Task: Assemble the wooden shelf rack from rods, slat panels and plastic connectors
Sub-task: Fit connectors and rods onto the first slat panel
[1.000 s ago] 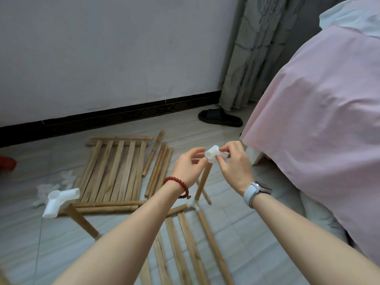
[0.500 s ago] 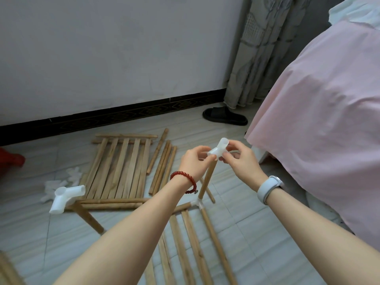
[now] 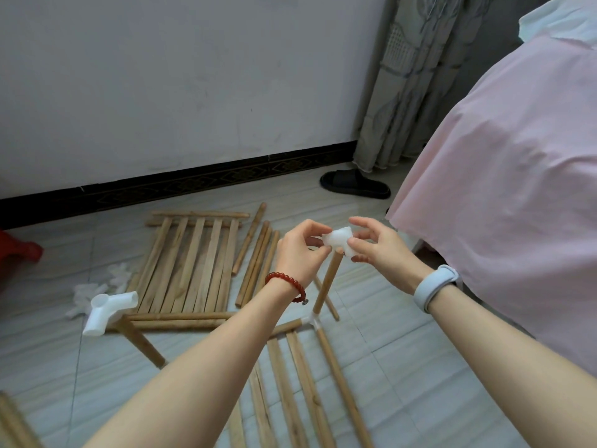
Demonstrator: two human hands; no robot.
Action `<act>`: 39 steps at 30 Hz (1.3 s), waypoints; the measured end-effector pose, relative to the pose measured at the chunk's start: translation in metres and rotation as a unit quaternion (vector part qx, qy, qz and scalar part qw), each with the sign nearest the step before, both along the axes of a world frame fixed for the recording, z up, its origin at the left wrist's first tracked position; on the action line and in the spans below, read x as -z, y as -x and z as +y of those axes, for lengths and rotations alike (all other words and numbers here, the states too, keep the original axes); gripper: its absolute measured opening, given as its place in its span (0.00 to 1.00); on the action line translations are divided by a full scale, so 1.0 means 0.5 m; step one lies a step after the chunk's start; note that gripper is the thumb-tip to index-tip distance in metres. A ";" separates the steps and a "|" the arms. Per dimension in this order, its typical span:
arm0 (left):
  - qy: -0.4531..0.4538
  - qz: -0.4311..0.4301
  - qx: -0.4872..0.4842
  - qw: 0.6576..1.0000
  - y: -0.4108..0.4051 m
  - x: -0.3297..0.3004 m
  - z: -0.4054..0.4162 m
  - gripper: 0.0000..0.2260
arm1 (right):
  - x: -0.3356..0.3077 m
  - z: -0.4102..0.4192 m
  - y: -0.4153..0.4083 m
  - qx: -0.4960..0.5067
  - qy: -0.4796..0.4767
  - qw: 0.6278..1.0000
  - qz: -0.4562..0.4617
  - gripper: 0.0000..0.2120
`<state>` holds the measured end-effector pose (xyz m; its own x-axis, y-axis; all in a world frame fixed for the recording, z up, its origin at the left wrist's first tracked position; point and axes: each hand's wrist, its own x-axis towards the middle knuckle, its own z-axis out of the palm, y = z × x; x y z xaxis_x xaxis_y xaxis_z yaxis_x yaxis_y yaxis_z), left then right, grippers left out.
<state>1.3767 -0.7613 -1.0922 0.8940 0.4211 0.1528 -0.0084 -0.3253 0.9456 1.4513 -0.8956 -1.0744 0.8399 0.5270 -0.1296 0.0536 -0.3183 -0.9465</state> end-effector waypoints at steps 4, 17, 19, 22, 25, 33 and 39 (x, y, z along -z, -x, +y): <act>-0.008 -0.007 -0.001 1.000 -0.006 0.002 -0.009 0.10 | -0.001 0.000 -0.004 -0.044 0.084 0.991 -0.093 0.15; 0.075 0.019 -0.026 0.997 -0.022 0.015 -0.005 0.08 | 0.043 0.007 -0.005 0.026 0.122 0.957 -0.260 0.03; 0.089 0.028 -0.028 0.995 -0.019 0.017 -0.004 0.08 | 0.041 0.008 -0.010 0.021 0.101 0.968 -0.227 0.04; 0.097 0.046 -0.025 0.994 -0.020 0.013 -0.012 0.08 | 0.029 0.016 -0.015 0.024 0.050 0.991 -0.121 0.03; 0.108 0.052 -0.019 0.993 -0.020 0.013 -0.022 0.07 | 0.015 0.024 -0.020 0.021 0.068 0.994 -0.086 0.03; 0.063 0.074 -0.003 0.995 -0.005 0.028 -0.001 0.07 | -0.018 0.033 -0.044 0.001 0.159 0.986 -0.039 0.11; -0.046 0.040 0.004 0.998 -0.017 0.019 0.001 0.12 | -0.018 0.018 -0.040 -0.043 0.185 0.980 -0.060 0.19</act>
<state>1.3849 -0.7607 -1.1016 0.9080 0.4016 0.1197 0.0623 -0.4119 0.9091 1.4715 -0.8865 -1.0656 0.8151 0.5325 -0.2280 0.1991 -0.6273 -0.7529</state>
